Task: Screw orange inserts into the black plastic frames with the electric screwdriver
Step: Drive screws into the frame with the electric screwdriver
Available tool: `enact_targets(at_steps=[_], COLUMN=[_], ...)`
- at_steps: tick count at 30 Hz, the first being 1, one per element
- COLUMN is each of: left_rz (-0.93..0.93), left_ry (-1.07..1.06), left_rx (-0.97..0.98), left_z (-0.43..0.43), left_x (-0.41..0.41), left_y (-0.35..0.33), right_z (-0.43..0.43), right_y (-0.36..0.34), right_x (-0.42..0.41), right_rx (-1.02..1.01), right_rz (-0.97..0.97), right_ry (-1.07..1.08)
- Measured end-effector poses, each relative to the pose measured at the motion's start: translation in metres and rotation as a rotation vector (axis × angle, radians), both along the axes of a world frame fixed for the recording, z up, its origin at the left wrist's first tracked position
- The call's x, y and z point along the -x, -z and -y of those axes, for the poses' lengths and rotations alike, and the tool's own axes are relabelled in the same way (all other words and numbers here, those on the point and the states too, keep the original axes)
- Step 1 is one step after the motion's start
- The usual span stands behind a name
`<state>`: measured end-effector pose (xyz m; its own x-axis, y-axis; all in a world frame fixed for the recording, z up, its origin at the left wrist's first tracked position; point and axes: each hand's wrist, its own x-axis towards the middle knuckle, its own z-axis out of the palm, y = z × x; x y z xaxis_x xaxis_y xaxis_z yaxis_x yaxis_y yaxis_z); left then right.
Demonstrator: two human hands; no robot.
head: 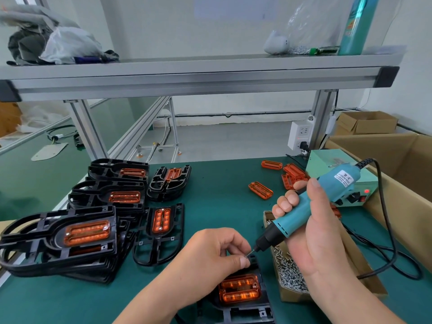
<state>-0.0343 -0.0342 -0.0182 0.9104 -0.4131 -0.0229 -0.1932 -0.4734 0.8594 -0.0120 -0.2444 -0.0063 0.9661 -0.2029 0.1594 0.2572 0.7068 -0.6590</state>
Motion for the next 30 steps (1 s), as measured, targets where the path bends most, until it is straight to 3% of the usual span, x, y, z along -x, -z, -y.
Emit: enact_targets(at_steps=[30], left_rz=[-0.054], left_ry=[0.054], left_rx=[0.021], left_z=[0.0023], left_x=[0.0031], left_y=[0.0013], right_z=[-0.0011], right_y=[-0.0008], right_x=[0.0021], right_rx=[0.018], right_rz=[0.033], right_ry=[-0.039])
